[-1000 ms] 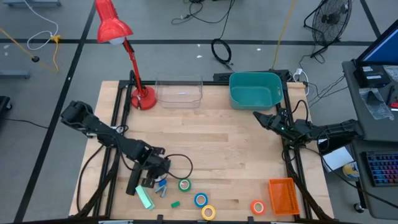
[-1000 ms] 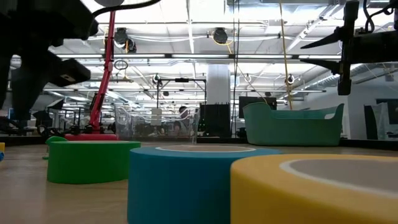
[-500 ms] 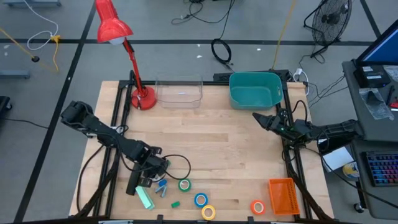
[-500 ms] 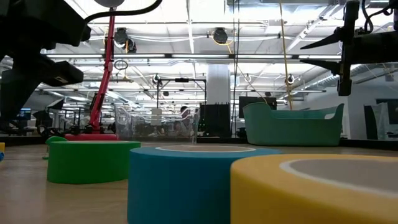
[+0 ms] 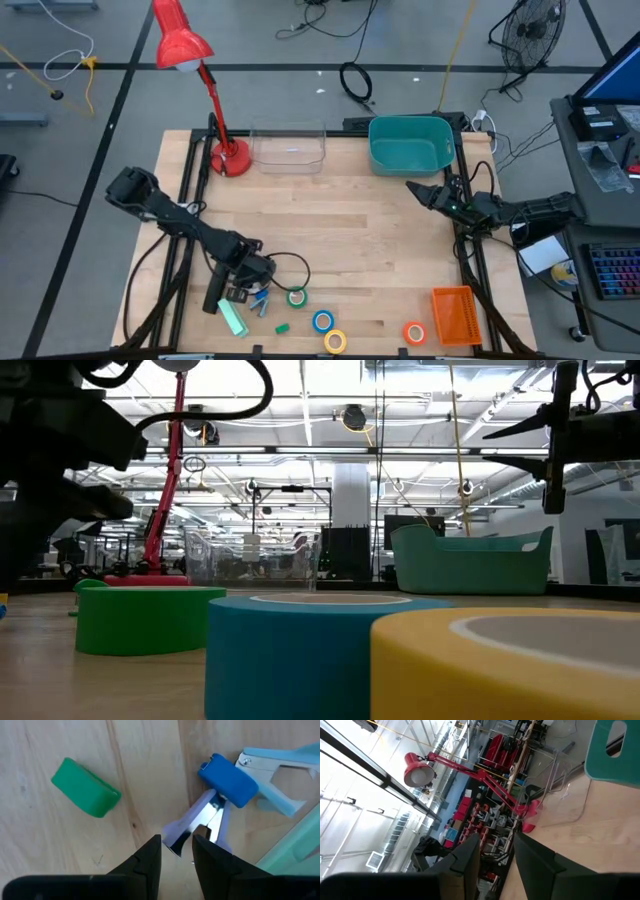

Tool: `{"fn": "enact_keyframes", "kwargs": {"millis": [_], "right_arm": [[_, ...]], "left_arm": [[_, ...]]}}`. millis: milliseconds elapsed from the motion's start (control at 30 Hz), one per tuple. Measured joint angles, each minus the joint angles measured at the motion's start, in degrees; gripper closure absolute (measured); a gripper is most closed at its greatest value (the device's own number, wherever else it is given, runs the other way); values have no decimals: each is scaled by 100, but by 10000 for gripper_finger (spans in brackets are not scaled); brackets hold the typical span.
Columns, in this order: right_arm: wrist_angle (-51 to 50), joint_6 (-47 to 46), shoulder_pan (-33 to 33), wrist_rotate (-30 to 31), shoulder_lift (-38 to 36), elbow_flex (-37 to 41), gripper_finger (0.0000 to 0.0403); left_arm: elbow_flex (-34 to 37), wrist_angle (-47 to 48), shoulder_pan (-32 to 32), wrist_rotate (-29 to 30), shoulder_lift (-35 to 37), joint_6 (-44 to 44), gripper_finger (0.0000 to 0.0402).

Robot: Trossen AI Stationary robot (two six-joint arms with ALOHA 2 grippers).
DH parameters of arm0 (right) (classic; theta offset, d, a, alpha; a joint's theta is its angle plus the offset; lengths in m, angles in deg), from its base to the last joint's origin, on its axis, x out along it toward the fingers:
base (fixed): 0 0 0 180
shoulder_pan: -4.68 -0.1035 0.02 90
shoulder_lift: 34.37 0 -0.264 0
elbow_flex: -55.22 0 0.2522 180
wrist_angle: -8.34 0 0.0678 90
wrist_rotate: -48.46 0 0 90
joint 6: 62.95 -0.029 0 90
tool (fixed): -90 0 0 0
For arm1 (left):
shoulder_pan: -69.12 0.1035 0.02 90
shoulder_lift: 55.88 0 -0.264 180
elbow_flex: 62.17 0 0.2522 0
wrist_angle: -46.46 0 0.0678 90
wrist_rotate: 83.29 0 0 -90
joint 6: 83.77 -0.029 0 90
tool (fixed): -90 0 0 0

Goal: Pick and place Stapler, Stapler remover, tape
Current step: Put the violet staple remover into the orange bin

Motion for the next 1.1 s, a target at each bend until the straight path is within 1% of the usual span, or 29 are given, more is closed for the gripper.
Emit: {"fn": "enact_keyframes", "kwargs": {"millis": [567,867,1100], "right_arm": [[-85,-2,0,11,4,0,289],[-131,-3,0,17,4,0,289],[-132,-42,2,19,4,0,289]], "left_arm": [[2,4,7,-111,29,214,289],[2,-42,313,-138,202,199,289],[2,0,361,-282,202,89,289]]}}
